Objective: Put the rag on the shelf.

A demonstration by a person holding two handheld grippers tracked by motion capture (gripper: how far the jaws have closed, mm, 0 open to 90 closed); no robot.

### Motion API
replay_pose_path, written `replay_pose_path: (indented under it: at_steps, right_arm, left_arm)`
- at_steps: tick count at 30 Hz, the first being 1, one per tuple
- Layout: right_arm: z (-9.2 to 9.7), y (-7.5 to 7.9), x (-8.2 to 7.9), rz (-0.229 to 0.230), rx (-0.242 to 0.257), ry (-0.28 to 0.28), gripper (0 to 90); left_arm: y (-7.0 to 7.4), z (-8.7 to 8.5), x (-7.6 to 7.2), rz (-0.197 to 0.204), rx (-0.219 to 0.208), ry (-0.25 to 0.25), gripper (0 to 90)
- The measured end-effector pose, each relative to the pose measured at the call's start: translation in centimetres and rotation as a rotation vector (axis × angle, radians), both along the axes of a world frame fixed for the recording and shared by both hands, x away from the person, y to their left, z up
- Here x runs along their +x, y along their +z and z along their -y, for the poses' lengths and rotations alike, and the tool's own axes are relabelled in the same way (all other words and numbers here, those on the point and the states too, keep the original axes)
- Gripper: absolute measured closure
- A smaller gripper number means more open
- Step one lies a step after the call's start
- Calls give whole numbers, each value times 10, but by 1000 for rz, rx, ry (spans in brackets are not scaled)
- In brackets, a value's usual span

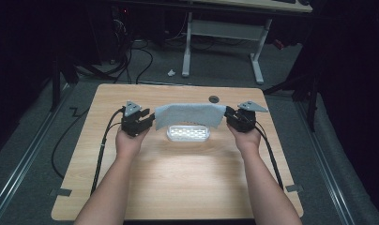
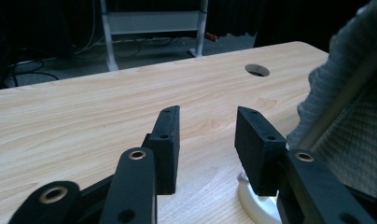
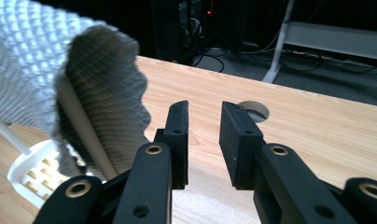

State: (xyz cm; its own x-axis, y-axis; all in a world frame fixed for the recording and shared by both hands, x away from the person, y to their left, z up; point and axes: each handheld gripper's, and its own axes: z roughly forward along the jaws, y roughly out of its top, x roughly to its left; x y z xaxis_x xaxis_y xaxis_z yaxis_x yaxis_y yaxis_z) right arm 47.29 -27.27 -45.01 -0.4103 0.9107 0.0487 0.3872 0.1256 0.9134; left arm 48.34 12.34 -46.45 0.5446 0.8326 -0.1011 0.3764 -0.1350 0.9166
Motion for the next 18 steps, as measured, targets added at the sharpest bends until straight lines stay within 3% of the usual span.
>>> replay_pose_path:
  at_steps: [11,18]
  right_arm:
    - [1,-3,0,-12,-14,-6,725]
    - [7,0,-13,16,-13,-14,697]
  left_arm:
    - [-3,-4,-4,4,31,19,578]
    - [-3,-18,-14,4,38,45,564]
